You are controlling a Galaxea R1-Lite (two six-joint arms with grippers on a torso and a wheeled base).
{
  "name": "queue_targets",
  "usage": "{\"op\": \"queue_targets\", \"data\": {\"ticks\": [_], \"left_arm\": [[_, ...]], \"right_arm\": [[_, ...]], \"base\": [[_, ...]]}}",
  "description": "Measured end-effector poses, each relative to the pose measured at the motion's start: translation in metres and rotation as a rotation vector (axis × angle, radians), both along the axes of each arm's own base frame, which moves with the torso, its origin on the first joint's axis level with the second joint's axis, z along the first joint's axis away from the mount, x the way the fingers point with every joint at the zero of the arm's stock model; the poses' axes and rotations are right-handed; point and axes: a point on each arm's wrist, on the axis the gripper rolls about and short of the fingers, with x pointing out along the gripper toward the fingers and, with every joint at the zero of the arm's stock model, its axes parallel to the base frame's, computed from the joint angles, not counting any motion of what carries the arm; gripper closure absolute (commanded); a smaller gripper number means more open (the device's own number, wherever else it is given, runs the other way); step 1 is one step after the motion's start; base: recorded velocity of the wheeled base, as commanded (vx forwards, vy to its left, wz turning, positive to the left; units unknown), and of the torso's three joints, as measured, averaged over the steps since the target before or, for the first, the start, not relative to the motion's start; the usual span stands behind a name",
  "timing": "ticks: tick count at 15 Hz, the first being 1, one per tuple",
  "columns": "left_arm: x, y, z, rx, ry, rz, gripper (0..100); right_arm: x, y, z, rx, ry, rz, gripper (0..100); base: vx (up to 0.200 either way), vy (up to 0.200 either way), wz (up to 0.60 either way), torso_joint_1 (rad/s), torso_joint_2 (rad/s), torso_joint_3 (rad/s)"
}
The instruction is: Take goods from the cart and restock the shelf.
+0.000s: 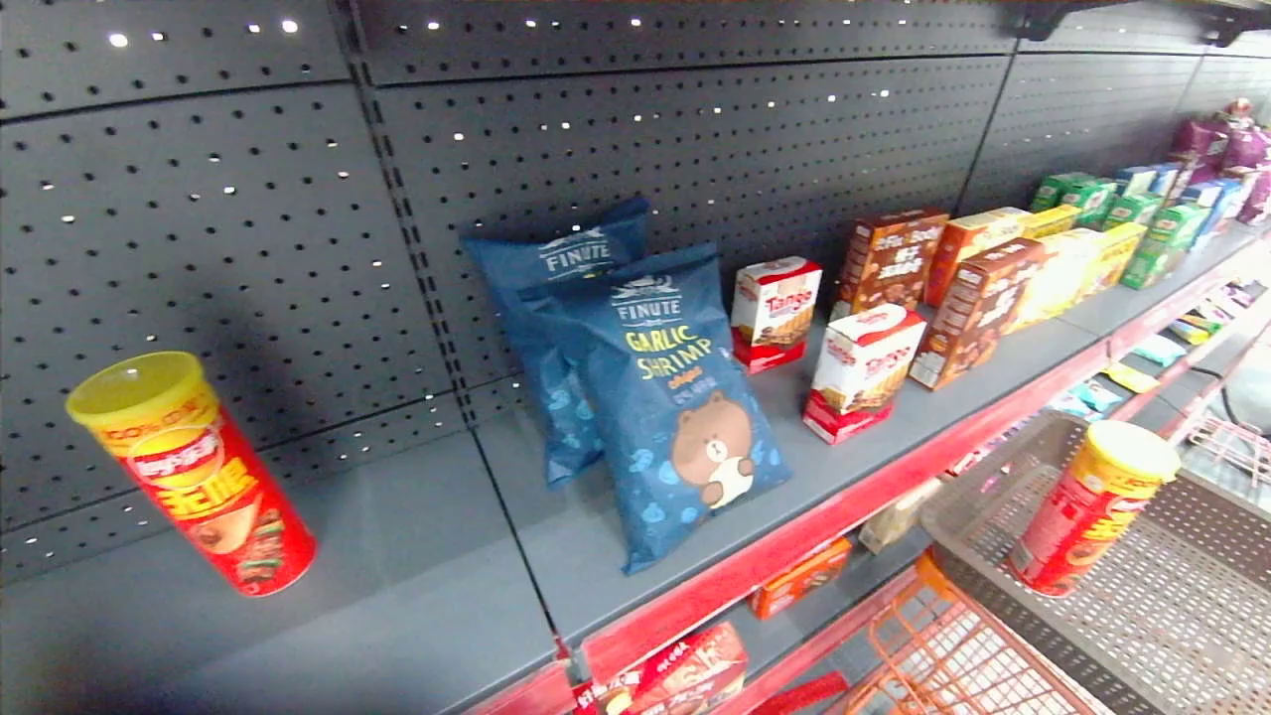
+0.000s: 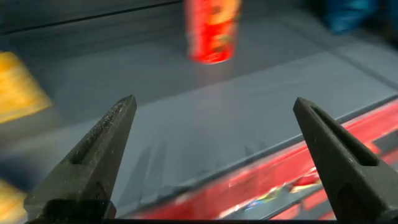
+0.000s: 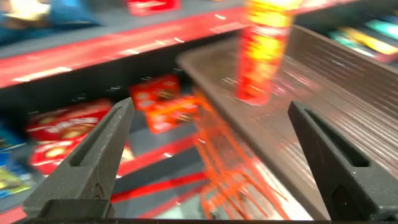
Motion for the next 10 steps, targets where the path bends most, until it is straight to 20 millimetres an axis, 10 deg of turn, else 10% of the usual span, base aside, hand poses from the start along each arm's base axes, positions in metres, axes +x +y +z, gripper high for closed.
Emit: {"op": "queue_targets", "data": {"ticks": [4,10], "left_arm": [[0.0,0.0,0.0,0.0,0.0,-0.001,0],[0.0,0.0,0.0,0.0,0.0,-0.001,0]], "right_arm": [[0.0,0.0,0.0,0.0,0.0,0.0,0],[0.0,0.0,0.0001,0.0,-0.001,-0.003,0]], "base": [[0.0,0.0,-0.6,0.0,0.0,0.002],[0.0,0.0,0.0,0.0,0.0,0.0]]}}
